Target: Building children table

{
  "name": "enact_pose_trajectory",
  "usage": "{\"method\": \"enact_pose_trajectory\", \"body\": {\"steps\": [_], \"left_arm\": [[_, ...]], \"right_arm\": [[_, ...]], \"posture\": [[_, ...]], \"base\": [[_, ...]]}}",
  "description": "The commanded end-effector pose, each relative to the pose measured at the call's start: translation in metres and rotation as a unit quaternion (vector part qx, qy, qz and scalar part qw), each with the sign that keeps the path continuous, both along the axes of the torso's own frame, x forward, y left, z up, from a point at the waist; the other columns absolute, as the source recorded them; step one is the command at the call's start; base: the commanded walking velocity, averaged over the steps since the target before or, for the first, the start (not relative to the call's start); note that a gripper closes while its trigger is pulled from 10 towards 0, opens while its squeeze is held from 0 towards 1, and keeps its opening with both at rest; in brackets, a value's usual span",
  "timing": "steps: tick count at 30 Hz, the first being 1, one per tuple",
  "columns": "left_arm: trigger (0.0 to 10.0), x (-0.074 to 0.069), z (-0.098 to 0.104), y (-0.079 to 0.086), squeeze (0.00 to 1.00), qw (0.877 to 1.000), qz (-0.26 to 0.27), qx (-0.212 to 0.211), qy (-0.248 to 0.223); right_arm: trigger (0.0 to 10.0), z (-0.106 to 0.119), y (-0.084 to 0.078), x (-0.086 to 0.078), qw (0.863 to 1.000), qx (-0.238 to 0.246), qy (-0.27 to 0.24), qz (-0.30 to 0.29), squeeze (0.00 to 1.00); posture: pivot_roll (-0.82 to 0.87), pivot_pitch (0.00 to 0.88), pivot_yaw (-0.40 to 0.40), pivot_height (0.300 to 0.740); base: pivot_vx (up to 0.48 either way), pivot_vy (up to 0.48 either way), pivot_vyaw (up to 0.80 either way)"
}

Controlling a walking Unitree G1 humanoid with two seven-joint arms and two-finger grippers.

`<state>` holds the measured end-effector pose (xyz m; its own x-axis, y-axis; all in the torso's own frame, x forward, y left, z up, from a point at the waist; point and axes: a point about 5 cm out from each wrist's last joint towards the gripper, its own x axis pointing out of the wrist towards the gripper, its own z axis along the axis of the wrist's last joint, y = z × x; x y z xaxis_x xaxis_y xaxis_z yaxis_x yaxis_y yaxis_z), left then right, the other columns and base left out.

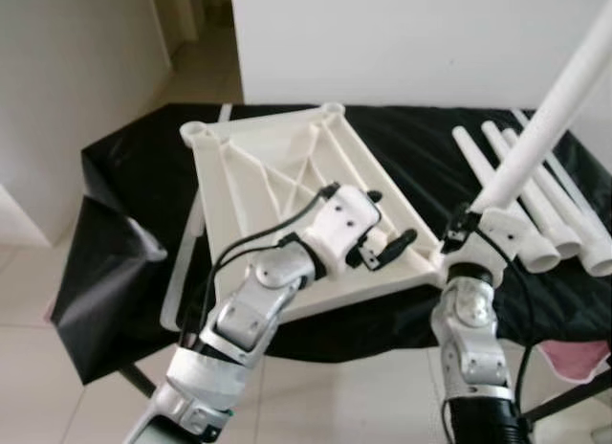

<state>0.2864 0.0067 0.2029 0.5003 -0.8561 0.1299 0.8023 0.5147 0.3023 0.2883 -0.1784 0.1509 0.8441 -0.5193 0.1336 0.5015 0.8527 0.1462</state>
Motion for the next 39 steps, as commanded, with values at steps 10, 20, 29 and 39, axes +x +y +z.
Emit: {"method": "enact_pose_trajectory", "body": {"steps": [10, 20, 29, 39], "left_arm": [[10.0, 0.0004, 0.0032, -0.0025, 0.00, 1.000, -0.014, 0.007, -0.008], [10.0, -0.0006, 0.0037, -0.0033, 0.00, 1.000, -0.020, 0.007, -0.011], [10.0, -0.0014, 0.0038, -0.0038, 0.00, 1.000, -0.022, 0.009, -0.012], [10.0, -0.0020, 0.0034, -0.0044, 0.00, 1.000, -0.022, 0.008, -0.009]], "right_arm": [[10.0, -0.0304, -0.0132, -0.0051, 0.993, 0.027, 0.079, -0.080, 0.00], [10.0, -0.0290, -0.0110, -0.0034, 0.992, 0.029, 0.075, -0.094, 0.00], [10.0, -0.0289, -0.0120, -0.0035, 0.991, 0.027, 0.074, -0.105, 0.00], [10.0, -0.0275, -0.0124, -0.0033, 0.992, 0.018, 0.069, -0.107, 0.00]], "posture": [[-0.08, 0.000, 0.006, 0.740], [-0.08, 0.000, 0.012, 0.740], [-0.08, 0.000, 0.014, 0.740], [-0.08, 0.000, 0.009, 0.740]], "base": [[0.000, 0.000, 0.00], [0.000, 0.000, 0.00], [0.000, 0.000, 0.00], [0.000, 0.000, 0.00]]}}
